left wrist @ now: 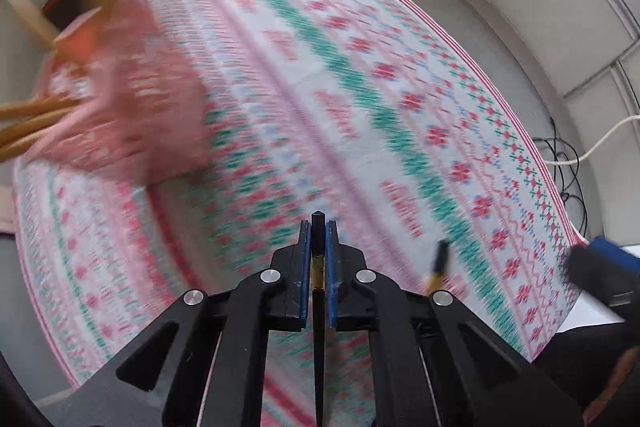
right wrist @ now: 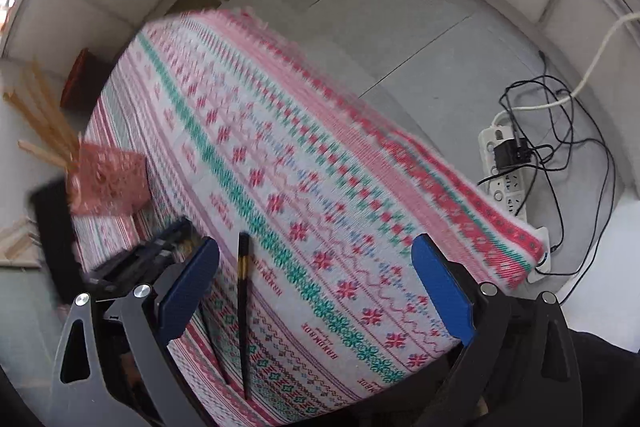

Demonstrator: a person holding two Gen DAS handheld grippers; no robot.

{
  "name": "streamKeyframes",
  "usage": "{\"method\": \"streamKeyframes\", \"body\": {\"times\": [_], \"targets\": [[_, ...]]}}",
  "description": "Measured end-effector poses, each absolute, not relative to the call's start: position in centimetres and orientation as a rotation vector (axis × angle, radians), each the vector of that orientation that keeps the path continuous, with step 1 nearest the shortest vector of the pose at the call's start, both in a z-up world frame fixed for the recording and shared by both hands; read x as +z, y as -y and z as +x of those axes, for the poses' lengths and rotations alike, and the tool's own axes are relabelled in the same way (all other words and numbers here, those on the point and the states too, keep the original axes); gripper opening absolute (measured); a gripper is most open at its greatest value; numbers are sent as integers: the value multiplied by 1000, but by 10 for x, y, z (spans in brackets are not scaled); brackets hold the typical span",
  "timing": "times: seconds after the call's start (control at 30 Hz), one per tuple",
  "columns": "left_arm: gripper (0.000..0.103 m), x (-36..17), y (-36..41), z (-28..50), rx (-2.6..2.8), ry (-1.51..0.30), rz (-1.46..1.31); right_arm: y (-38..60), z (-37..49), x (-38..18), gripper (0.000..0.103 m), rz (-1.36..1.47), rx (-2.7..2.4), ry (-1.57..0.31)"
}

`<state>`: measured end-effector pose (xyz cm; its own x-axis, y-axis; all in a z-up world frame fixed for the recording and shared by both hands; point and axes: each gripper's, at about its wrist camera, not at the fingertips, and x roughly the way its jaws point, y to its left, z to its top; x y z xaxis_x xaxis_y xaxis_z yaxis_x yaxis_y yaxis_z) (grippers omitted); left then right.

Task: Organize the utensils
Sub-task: 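Grasp a black chopstick with the left tool while the right tool grasps another, then lower both black chopsticks into the pink basket and open both tools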

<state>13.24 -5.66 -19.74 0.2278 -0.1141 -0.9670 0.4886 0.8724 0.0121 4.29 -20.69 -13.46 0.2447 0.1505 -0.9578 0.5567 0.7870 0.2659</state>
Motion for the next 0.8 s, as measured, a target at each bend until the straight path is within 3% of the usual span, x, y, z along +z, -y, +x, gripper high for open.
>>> {"method": "streamKeyframes", "body": {"times": [0.07, 0.2, 0.27, 0.3, 0.33, 0.43, 0.57, 0.8], "targets": [[6, -184, 37, 129, -408, -1253, 327, 184, 49, -146, 92, 582, -274, -1360], [6, -154, -2, 118, -374, -1180, 282, 136, 57, -175, 68, 462, -204, -1488], [6, -135, -16, 112, -361, -1137, 265, 111, 60, -173, 36, 345, -183, -1452], [6, -129, -21, 108, -358, -1121, 261, 101, 60, -171, 30, 302, -195, -1437], [6, -120, -30, 105, -355, -1099, 252, 95, 60, -172, 15, 307, -174, -1431], [6, -100, -45, 96, -356, -1048, 221, 86, 59, -172, 7, 338, -146, -1417], [6, -75, -62, 80, -377, -978, 183, 80, 53, -148, 7, 410, -43, -1358], [6, -19, -94, 60, -374, -842, 105, 83, 37, -37, 7, 397, 91, -1098]]}}
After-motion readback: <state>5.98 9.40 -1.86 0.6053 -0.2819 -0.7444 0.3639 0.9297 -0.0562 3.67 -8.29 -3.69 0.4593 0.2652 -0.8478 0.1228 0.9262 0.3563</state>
